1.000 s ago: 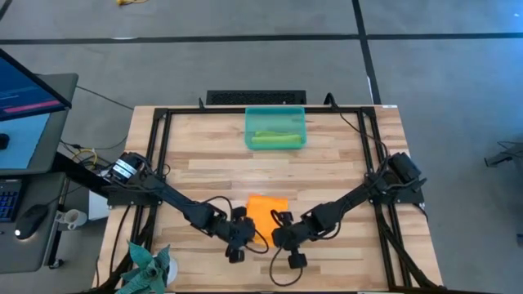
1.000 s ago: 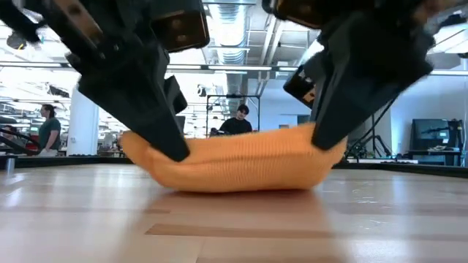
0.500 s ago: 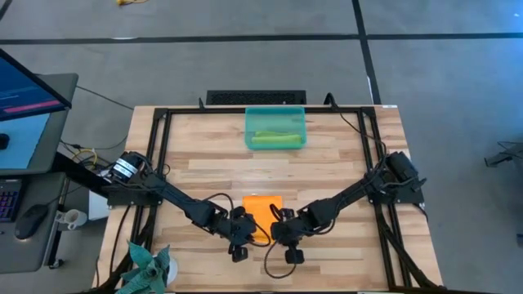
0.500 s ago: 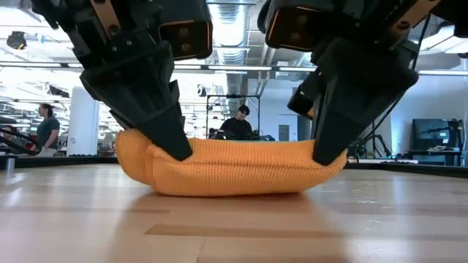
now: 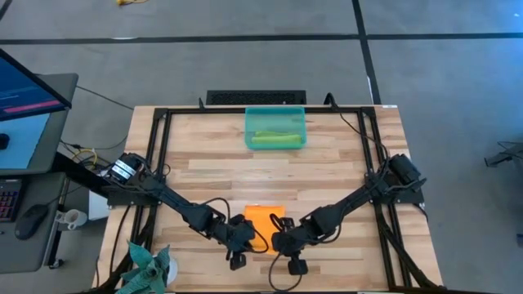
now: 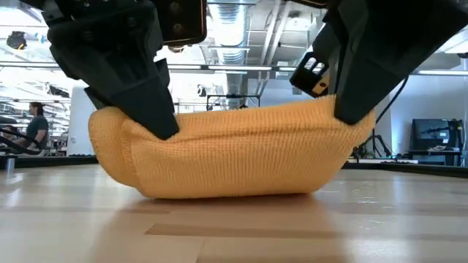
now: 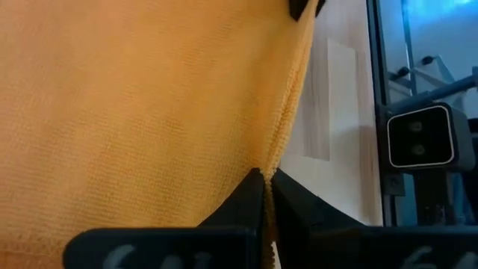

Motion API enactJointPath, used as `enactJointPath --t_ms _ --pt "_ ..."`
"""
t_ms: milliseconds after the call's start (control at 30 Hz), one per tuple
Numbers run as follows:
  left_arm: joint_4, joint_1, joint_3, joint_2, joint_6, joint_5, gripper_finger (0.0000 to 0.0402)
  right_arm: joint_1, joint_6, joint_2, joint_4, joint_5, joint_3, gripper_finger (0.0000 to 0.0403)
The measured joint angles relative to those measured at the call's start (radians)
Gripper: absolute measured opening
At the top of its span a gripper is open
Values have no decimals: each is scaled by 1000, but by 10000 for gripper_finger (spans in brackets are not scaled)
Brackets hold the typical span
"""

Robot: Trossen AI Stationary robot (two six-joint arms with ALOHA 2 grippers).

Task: Roll microfiber towels into tight, uniform cylinder then place into a basket
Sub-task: Roll the yellow microfiber towel

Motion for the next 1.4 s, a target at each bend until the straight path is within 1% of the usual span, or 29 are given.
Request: enactJointPath --t_ms 67,233,367,467,533,633,733,800,833,900,933,1033,1100,1267,1400 --pt "-4 0 0 0 0 -6 6 -2 3 1 -2 7 0 7" --pt "-38 16 -3 0 -1 -57 6 -42 76 3 -45 54 -1 18" --pt "-57 28 -4 0 -9 -71 6 -67 116 3 -60 76 -1 12" --pt "-57 28 -4 0 -11 -76 6 -63 118 3 -68 73 -1 8" --pt "-46 23 -2 0 -14 -49 6 -44 120 3 -62 54 -1 10" --pt "-10 2 2 0 -28 29 6 1 128 3 -39 22 6 15" --pt "28 -26 3 -1 -27 44 6 34 83 3 -36 22 23 14" --pt "15 -28 3 -1 -29 -1 6 36 21 3 -38 32 25 10" --pt "-4 -22 2 -1 -41 -51 6 32 5 3 -47 54 23 9" --pt "-49 -2 0 3 -83 -136 6 10 14 3 -78 99 20 8" --pt "-66 14 0 12 -104 -149 6 -6 39 3 -83 101 16 8" --pt "-109 51 0 32 -117 -146 6 -53 124 3 -86 93 -10 12" --pt "-104 70 -1 51 -117 -142 6 -73 165 4 -80 94 -32 13" --pt "-104 90 1 69 -109 -111 6 -96 195 3 -77 109 -46 10" --pt "-103 84 0 69 -104 -113 6 -103 232 3 -66 113 -46 12"
